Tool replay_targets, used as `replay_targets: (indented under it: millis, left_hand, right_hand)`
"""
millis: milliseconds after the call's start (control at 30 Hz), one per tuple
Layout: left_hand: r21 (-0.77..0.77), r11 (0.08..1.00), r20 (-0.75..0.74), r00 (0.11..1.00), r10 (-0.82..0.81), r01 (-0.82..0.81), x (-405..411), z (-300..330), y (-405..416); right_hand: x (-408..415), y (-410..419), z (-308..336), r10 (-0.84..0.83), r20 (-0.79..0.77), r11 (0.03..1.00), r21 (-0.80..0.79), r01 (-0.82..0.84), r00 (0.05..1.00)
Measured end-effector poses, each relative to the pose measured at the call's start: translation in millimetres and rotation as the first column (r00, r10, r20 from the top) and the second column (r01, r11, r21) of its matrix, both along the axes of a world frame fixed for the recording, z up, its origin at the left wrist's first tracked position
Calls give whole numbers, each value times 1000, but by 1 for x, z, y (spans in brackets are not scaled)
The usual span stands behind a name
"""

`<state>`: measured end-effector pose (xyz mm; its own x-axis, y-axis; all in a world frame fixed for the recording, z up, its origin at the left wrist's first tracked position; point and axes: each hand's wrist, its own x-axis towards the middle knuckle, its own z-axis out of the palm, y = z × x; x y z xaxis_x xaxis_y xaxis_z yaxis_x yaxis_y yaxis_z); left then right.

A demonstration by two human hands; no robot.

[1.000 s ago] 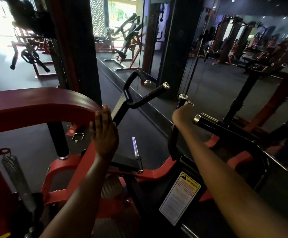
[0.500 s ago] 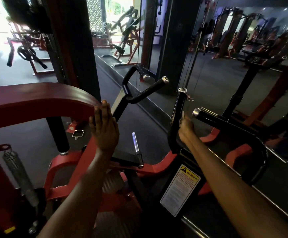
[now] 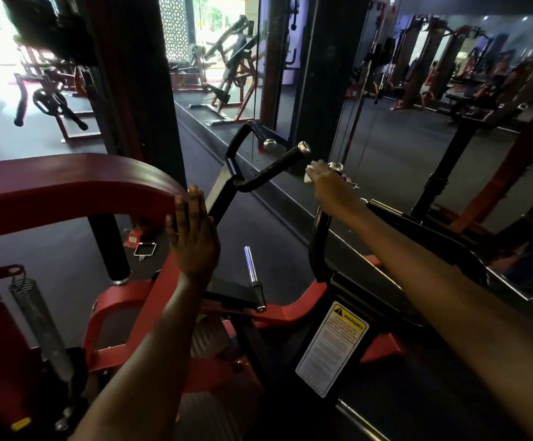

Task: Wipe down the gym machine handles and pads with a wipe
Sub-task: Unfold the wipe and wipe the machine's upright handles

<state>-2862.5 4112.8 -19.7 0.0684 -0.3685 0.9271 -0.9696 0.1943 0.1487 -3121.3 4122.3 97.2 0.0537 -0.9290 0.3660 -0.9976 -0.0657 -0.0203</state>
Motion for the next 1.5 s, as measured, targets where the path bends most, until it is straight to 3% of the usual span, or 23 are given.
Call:
replay_targets:
  millis: [67, 167, 233, 300, 333, 400, 467, 533, 600, 867, 967, 1067, 1200, 1267, 1333, 1400, 1433, 1500]
  left_hand:
    - [4, 1000, 7, 1000, 9, -9, 1, 1, 0]
    - [3, 1000, 14, 1000, 14, -14, 1, 0, 0]
    - [-16, 1000, 18, 1000, 20, -19, 1, 0, -1]
    - [-20, 1000, 22, 1000, 8, -8, 1, 0, -1]
    - [-19, 1000, 24, 1000, 5, -4, 1, -1, -1]
    - [-23, 1000, 20, 1000, 8, -8, 0, -1, -2]
    - [-31, 999, 4, 1000, 11, -11, -1, 0, -2]
    - [-35, 999, -4, 1000, 1, -1, -1, 0, -3]
    - [-38, 999, 3, 1000, 5, -5, -1, -1, -3]
    - [-23, 1000, 15, 1000, 16, -16, 2, -3, -4]
    - [-9, 1000, 13, 1000, -2, 2, 2, -3, -3]
    - [-7, 1000, 18, 1000, 4, -4, 2, -1, 0]
    - [2, 1000, 21, 1000, -3, 3, 3, -1, 1]
    - [1, 1000, 22, 1000, 5, -5, 2, -1, 0]
    - [2, 1000, 26, 1000, 11, -11, 1, -3, -1]
    - [5, 1000, 12, 1000, 1, -1, 1, -3, -2]
    - [6, 1000, 9, 1000, -7, 7, 1, -3, -2]
    - [10, 1000, 7, 1000, -12, 11, 1, -4, -2]
  right_hand:
    - [-17, -9, -7, 28, -359, 998, 70, -3, 933]
    - [-24, -1, -28, 71, -576, 985, 167, 32, 815]
    - [-17, 9, -50, 220, -650, 944, 330, 9, 727]
    - [-7, 21, -62, 340, -678, 920, 385, -79, 652]
    - [-3, 27, -58, 400, -623, 874, 481, -74, 673]
    - [-2, 26, -41, 444, -534, 848, 511, -144, 720]
    - [-13, 3, -14, 360, -542, 921, 339, -194, 759]
    - [-28, -14, 7, 203, -565, 976, 179, -121, 800]
    - [-36, -19, 10, 120, -623, 990, 135, -45, 773]
    - [-4, 8, -40, 310, -657, 937, 333, -104, 687]
    - [-8, 15, -54, 387, -606, 909, 378, -177, 694]
    - [-13, 33, -78, 493, -460, 852, 429, -302, 738]
    - [-27, 70, -105, 645, -289, 726, 519, -450, 708]
    - [-31, 84, -104, 590, -82, 714, 517, -471, 804]
    - [-32, 88, -92, 466, 178, 827, 261, -499, 866]
    - [-30, 79, -75, 391, 250, 920, -112, -375, 886]
    - [-29, 70, -69, 325, 231, 937, -206, -281, 917]
    - [-23, 52, -67, 126, 235, 979, -188, -82, 964]
